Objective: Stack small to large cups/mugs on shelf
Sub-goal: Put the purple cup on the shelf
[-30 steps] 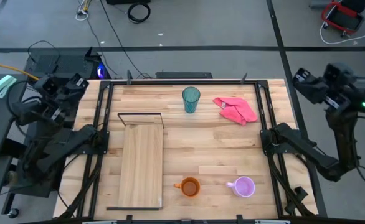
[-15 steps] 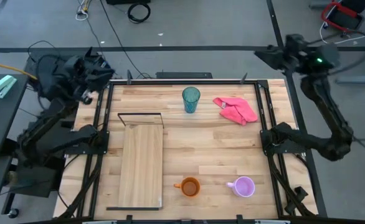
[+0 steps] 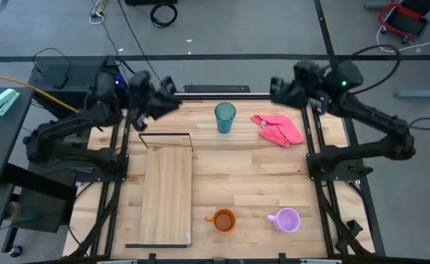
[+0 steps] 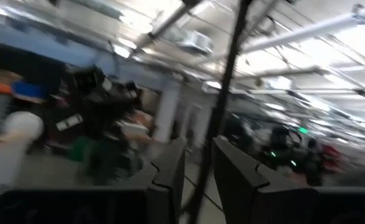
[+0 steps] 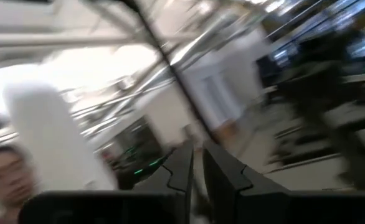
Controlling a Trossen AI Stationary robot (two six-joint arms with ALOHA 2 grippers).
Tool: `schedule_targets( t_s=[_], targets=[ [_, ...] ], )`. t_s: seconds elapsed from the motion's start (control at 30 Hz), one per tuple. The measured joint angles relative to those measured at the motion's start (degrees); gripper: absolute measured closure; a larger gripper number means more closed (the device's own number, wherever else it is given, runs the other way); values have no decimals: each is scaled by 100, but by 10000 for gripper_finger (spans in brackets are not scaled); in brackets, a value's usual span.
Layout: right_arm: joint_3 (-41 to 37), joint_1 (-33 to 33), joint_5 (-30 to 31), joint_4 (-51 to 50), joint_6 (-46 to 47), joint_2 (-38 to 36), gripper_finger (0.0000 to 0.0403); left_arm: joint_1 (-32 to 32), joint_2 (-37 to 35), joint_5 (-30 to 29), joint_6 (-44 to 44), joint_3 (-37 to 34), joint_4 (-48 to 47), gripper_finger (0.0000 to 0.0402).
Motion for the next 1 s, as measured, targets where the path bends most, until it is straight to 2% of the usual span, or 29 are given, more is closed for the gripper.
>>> schedule_targets(
  t_s=[0.2,0.43,0.63,1.0],
  targets=[
    [0,1533,41,-53,293,-74,360,-1044,98,4,-123,9,-347,316],
    [2,3335,936,-1053,400,-165,360,-2399,73,-171,-543,9,-1120,316],
    [2,4637,2316,-3073,742,-202,360,-3570,73,-1729,-1134,11,-2245,311],
    [2,6467,4880,-6356,3107,-203,360,-5065,73,-3809,-2188,11,-5003,317]
  ],
)
